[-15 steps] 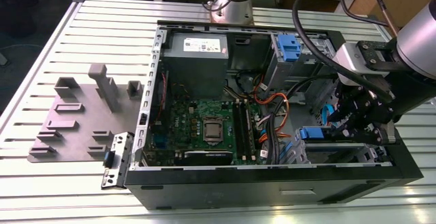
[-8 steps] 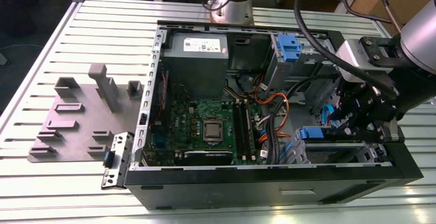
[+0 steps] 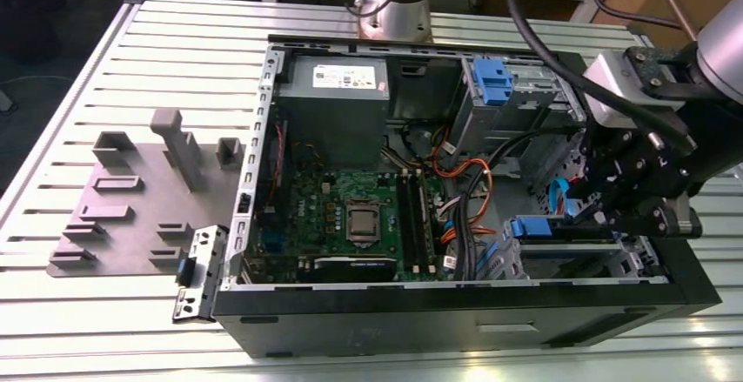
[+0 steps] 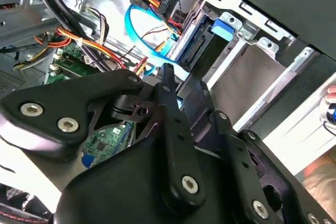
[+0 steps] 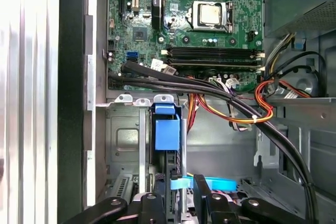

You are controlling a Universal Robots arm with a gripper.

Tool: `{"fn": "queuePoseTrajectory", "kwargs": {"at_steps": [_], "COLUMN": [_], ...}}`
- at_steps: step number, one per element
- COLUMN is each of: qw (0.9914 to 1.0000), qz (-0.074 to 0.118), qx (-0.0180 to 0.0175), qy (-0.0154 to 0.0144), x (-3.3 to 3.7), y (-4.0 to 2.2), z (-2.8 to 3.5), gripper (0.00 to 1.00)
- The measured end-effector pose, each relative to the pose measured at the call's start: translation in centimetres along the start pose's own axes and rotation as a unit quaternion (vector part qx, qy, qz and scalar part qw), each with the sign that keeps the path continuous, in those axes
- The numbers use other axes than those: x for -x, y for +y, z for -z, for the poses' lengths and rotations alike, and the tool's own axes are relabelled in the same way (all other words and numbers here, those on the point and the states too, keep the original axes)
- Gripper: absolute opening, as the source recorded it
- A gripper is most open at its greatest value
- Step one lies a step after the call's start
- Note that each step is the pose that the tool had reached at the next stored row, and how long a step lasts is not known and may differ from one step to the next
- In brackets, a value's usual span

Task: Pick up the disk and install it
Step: 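Insert the first disk wire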

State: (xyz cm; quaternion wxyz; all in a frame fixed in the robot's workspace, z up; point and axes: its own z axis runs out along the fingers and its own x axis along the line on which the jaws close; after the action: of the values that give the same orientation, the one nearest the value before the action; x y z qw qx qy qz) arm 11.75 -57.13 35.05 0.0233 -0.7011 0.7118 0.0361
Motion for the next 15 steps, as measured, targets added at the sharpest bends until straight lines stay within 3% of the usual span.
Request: {"fn": "queuePoseTrajectory", "kwargs": {"at_steps": [7,15], "qw": [1.0,1.0], "qz": [0.0,0.0], "qx": [0.0,0.0], "qy": [0.0,0.0], "x": [0.13,0.21], "y": [0.03,0.01], "z": [1.36,1.53], "gripper": [0.35,0.35]}}
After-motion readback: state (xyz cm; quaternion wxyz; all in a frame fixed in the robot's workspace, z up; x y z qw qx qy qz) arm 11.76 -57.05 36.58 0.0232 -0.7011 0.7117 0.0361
